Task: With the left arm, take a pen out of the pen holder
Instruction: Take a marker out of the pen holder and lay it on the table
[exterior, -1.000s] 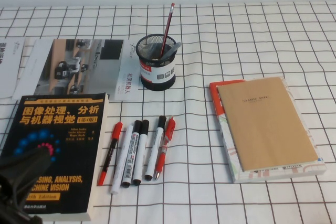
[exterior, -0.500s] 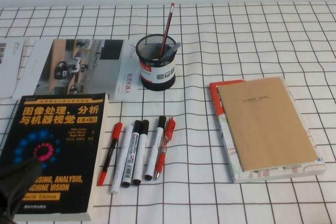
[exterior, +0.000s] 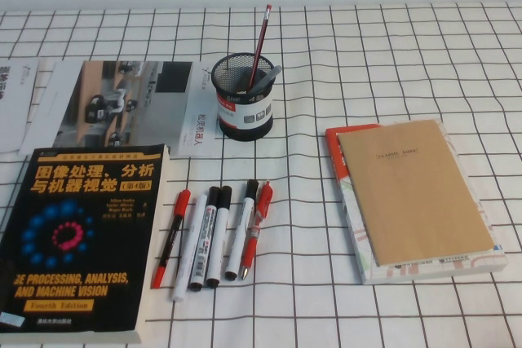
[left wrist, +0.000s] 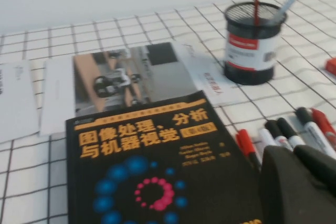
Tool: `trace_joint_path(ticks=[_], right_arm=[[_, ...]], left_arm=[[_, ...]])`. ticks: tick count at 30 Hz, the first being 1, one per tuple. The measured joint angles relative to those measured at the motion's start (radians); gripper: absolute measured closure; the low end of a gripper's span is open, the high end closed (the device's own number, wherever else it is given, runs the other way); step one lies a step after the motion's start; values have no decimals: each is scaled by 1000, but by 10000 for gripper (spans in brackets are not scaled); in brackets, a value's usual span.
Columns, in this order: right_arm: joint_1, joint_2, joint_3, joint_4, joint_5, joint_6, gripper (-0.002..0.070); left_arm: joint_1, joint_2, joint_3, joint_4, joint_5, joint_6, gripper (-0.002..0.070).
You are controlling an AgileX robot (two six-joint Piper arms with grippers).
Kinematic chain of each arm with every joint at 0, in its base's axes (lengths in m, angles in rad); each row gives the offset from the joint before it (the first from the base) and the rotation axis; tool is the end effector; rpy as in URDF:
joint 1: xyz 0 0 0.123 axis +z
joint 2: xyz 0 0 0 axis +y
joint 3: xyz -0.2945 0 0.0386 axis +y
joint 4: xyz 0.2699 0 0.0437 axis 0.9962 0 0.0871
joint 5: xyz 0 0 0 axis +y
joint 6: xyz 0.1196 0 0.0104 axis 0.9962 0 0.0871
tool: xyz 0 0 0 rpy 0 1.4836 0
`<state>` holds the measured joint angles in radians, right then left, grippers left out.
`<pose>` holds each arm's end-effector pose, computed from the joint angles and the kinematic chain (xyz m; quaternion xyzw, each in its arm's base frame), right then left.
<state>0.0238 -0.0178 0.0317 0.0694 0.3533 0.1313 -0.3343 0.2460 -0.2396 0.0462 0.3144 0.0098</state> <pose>0.0906 0.0050 0.1632 0.0616 0.7962 0.0757 0.5971 0.1051 -0.0347 0.2463 0.1469 0.7707 -0.0811 0.6147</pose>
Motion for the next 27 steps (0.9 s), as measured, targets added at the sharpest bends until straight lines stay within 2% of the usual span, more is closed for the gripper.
trace_joint_path(ticks=[6, 15, 21, 27], right_arm=[[0, 0, 0, 0, 0, 0, 693], [0, 0, 0, 0, 0, 0, 692], [0, 0, 0, 0, 0, 0, 693], [0, 0, 0, 0, 0, 0, 692]], left_arm=[[118, -168, 232, 0, -182, -74, 675], [233, -255, 265, 0, -110, -96, 675], [246, -256, 265, 11, 26, -96, 675], [247, -257, 265, 15, 61, 2, 675]])
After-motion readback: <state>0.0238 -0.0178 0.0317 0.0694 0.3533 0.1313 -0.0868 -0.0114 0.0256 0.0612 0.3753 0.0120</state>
